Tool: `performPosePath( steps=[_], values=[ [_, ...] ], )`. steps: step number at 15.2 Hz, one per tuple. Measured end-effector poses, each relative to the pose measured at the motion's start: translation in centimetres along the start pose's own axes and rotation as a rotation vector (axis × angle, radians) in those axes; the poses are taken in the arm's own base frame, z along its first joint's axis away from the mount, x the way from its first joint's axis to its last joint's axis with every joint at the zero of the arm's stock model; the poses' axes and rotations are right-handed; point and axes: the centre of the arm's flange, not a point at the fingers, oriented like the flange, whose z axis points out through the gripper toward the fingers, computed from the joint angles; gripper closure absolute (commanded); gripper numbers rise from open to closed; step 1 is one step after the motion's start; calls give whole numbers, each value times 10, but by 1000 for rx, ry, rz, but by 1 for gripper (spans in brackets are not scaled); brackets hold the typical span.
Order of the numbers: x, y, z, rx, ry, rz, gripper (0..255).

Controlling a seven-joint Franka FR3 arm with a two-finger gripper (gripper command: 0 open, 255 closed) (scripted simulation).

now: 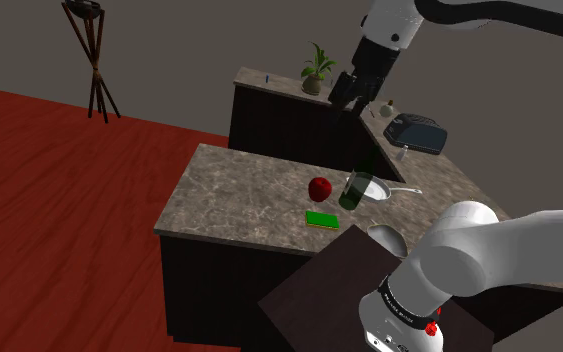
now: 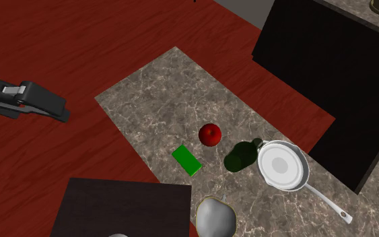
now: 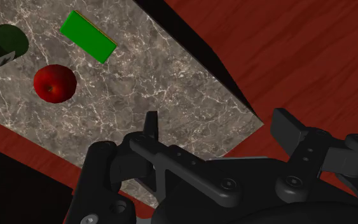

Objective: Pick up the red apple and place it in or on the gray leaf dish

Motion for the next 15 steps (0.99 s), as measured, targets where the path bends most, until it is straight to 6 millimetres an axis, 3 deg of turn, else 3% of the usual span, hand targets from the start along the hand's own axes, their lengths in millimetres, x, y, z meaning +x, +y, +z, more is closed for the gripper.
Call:
performPosePath(
  steps=[4,15],
  values=[
    [10,17,18,-3,0,21,0],
    [51,101,126,-18,3,128,0]
  ],
)
